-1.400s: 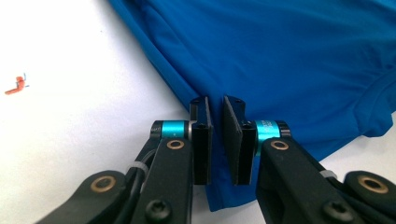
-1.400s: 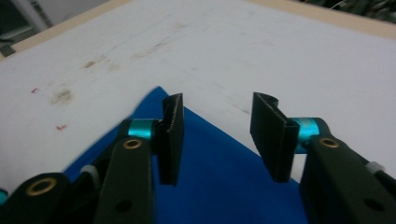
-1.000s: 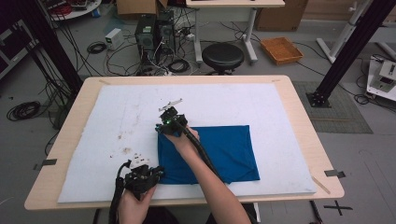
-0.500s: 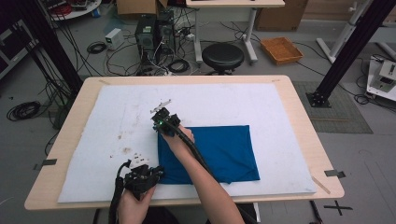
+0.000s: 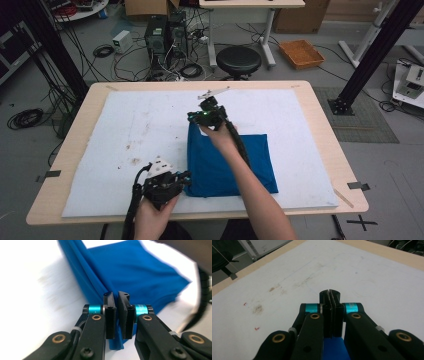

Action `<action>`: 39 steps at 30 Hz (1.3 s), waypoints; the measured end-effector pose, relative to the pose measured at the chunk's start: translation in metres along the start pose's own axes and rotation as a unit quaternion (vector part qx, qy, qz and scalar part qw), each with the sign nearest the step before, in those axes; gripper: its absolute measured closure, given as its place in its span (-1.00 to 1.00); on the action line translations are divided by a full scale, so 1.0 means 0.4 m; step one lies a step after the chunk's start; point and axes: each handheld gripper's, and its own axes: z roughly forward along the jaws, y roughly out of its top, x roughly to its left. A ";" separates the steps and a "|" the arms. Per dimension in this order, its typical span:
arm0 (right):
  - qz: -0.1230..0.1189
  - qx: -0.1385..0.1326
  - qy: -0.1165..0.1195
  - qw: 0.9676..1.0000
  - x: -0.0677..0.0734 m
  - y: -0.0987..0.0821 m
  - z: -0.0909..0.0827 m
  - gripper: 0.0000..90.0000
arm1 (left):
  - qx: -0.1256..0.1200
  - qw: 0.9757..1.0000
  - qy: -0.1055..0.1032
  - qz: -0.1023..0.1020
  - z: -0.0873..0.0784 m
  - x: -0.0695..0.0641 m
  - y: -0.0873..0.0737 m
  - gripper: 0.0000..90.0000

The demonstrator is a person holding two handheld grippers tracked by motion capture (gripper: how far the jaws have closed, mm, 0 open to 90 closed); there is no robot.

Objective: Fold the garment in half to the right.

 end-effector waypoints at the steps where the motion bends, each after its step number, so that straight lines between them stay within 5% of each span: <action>1: -0.001 -0.002 -0.001 1.000 -0.017 -0.003 -0.026 1.00 | -0.002 1.000 -0.008 0.000 0.009 -0.011 0.008 0.88; 11: 0.001 0.007 -0.037 0.999 -0.163 -0.073 -0.189 1.00 | 0.017 0.997 -0.076 0.019 0.215 -0.157 0.067 0.89; 18: 0.008 0.049 -0.074 0.996 -0.271 -0.149 -0.255 1.00 | 0.044 0.993 -0.108 0.019 0.352 -0.237 0.082 0.90; 21: 0.004 0.073 -0.095 0.993 -0.292 -0.167 -0.272 1.00 | 0.052 0.992 -0.112 0.026 0.385 -0.261 0.082 0.91; 25: 0.004 0.068 -0.114 0.991 -0.310 -0.192 -0.295 1.00 | 0.058 0.991 -0.116 0.032 0.421 -0.285 0.083 0.91; 28: 0.010 0.074 -0.138 0.988 -0.322 -0.213 -0.297 0.90 | 0.055 0.989 -0.133 0.036 0.433 -0.291 0.078 0.84; 30: 0.032 0.071 -0.178 0.981 -0.329 -0.223 -0.301 0.52 | 0.041 0.987 -0.153 0.036 0.430 -0.295 0.074 0.41; 32: 0.056 0.071 -0.185 0.979 -0.333 -0.227 -0.314 0.49 | 0.021 0.985 -0.159 0.057 0.409 -0.295 0.076 0.25; 34: 0.056 0.049 -0.202 0.977 -0.318 -0.235 -0.341 0.39 | 0.008 0.986 -0.151 0.075 0.383 -0.292 0.082 0.20; 39: 0.073 0.006 -0.193 0.978 -0.266 -0.298 -0.414 0.29 | -0.023 0.987 -0.113 0.115 0.284 -0.242 0.095 0.17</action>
